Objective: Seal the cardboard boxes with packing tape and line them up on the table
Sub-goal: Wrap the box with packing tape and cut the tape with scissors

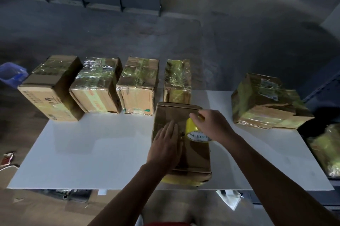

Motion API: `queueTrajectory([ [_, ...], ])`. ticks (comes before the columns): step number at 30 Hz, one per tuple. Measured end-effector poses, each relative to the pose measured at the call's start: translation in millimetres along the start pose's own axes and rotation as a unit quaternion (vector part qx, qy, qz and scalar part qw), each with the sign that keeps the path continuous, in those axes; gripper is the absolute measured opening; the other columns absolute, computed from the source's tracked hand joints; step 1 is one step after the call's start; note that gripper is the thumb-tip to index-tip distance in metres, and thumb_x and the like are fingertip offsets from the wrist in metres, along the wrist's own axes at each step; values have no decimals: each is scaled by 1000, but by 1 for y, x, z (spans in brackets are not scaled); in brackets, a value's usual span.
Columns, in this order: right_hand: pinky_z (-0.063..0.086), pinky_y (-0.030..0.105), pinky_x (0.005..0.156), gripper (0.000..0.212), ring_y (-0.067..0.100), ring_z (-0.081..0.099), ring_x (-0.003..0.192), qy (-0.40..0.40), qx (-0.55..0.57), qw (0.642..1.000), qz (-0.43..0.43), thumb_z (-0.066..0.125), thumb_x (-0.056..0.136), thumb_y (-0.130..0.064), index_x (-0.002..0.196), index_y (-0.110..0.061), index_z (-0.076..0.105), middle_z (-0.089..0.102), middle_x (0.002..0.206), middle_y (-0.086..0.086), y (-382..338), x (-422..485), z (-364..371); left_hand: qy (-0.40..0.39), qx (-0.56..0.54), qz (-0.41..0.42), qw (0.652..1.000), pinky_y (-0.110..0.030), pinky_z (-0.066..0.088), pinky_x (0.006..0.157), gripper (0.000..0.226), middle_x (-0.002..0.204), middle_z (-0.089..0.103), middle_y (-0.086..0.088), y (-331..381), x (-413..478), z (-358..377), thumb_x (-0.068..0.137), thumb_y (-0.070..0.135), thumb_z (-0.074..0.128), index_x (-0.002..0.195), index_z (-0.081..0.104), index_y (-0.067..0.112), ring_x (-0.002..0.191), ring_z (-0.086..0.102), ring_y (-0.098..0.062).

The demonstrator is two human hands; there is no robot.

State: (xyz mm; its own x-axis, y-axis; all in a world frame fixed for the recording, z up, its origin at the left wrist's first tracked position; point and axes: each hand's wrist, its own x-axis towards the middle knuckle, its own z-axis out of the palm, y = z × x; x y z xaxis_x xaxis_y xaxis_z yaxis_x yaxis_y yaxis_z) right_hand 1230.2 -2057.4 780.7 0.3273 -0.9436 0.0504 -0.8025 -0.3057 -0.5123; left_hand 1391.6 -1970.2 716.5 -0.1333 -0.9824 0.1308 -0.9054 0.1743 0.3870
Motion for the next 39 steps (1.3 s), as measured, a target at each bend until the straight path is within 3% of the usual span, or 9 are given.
queueTrajectory([
  [2, 39, 30, 57, 48, 22, 53, 59, -39, 78, 996, 16, 50, 92, -52, 71, -10, 59, 55, 64, 10, 11, -4, 0, -50, 26, -9, 998, -30, -2, 117, 73, 161, 3, -9, -1, -5, 0, 100, 45, 37, 153, 7, 8, 149, 3, -23],
  [6, 41, 29, 57, 72, 23, 56, 63, -44, 205, 977, 24, 44, 80, -69, 84, 0, 63, 58, 76, 24, 22, -14, 0, -83, 70, -7, 994, -29, -5, 118, 77, 162, -5, -8, -6, -7, -2, 99, 53, 31, 153, -3, 11, 149, -7, -19],
  [11, 31, 30, 51, 51, 15, 39, 48, -29, 76, 996, -22, 58, 92, -39, 63, 4, 54, 44, 52, 6, 20, -2, -13, -90, 90, 0, 992, -30, -5, 117, 86, 161, 1, -9, -5, -8, 0, 86, 63, 5, 153, 6, 9, 149, -2, -21],
  [15, 31, 27, 53, 48, 22, 48, 53, -2, -13, 999, -31, 54, 92, -40, 63, -2, 54, 50, 54, 6, 23, -7, -8, -99, 112, -24, 988, -35, -4, 119, 74, 160, -3, -12, 4, -4, -2, 98, 52, 26, 153, 6, 5, 149, -2, -25],
  [18, 30, 27, 55, 46, 20, 44, 52, 14, -60, 997, -52, 50, 94, -40, 58, -11, 46, 46, 52, 3, 14, -8, -5, -101, 114, -33, 988, -37, -7, 117, 73, 160, -4, -17, 22, 3, 3, 99, 48, 19, 152, -1, 2, 149, -7, -27],
  [25, 35, 23, 52, 39, 5, 46, 51, -62, 183, 981, 29, 52, 95, -43, 65, -17, 54, 49, 59, -4, 35, -22, -16, -120, 111, -15, 986, -38, -6, 120, 75, 161, -4, -13, 20, 6, 16, 98, 55, 15, 153, -1, 7, 149, -9, -23],
  [30, 26, 27, 46, 51, 10, 30, 43, 36, 48, 997, -47, 63, 90, -32, 49, -19, 36, 31, 45, -6, 48, -15, -14, -121, 119, -15, 985, -38, -5, 117, 93, 161, 2, -15, 19, 6, 20, 81, 62, -5, 153, 7, 5, 149, -2, -27],
  [35, 21, 25, 47, 52, 15, 26, 41, 46, -51, 996, -54, 60, 88, -34, 49, -11, 36, 23, 43, -4, 74, -17, -16, -116, 155, -16, 981, -42, 27, 108, 77, 144, 46, -19, 19, 8, 22, 89, 56, 26, 135, 52, 1, 134, 44, -31],
  [39, 26, 24, 48, 49, 12, 38, 47, -28, -131, 991, 4, 52, 94, -41, 53, -16, 40, 40, 51, -3, 84, -18, -18, -127, 126, -5, 984, -39, -1, 116, 100, 159, 3, -14, 19, 5, 18, 82, 70, -13, 152, 14, 5, 148, 3, -28],
])
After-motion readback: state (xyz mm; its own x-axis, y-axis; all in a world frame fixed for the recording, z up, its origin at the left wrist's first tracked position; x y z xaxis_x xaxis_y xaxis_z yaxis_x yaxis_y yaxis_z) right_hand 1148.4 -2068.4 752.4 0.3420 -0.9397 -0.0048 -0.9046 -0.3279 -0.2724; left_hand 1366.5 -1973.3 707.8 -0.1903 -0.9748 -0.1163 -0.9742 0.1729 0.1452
